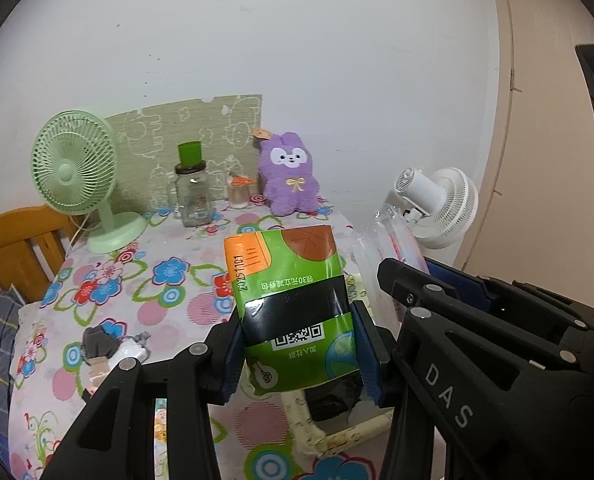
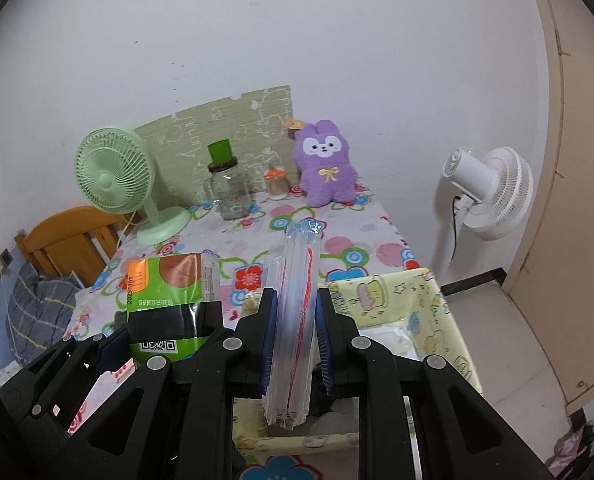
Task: Organize soft objects
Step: 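Lift the tissue box and plastic tubes and carry them toward the patterned box, then lower the green tissue box and tubes into the patterned box and open both tools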
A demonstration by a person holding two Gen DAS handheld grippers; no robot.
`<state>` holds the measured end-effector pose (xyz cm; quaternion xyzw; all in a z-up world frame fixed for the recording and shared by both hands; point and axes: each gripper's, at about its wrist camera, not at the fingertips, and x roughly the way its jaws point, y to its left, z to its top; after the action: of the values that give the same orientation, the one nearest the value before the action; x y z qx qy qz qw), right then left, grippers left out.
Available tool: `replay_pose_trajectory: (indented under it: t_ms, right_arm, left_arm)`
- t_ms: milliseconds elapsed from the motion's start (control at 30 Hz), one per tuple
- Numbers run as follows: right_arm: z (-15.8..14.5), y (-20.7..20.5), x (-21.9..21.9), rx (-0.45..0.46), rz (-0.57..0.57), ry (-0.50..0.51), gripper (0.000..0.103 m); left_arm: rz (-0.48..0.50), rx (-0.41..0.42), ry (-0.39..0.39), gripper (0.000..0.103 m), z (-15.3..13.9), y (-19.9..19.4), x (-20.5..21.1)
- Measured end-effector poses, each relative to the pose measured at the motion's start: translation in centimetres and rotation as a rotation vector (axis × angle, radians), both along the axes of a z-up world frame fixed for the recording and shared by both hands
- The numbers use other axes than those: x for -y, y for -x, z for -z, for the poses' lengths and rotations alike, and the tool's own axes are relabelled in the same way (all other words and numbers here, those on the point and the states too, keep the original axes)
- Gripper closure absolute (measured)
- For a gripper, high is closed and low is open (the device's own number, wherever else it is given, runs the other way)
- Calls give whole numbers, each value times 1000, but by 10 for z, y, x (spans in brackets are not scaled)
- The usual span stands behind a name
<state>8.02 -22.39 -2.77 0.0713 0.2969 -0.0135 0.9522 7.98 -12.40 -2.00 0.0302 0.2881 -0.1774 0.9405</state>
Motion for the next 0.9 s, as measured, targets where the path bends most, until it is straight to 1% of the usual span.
replay_pose_trajectory:
  t_ms: [367, 600, 900]
  right_arm:
    - [13, -9, 28, -28, 36, -2, 81]
    - [26, -15, 49, -53, 77, -13, 81]
    - [43, -23, 72, -93, 117, -30, 81]
  left_arm:
    - [49, -30, -5, 54, 13, -12, 27]
    - [99, -59, -14, 54, 25, -21, 49]
    - [136, -106, -28, 53, 42, -32, 72]
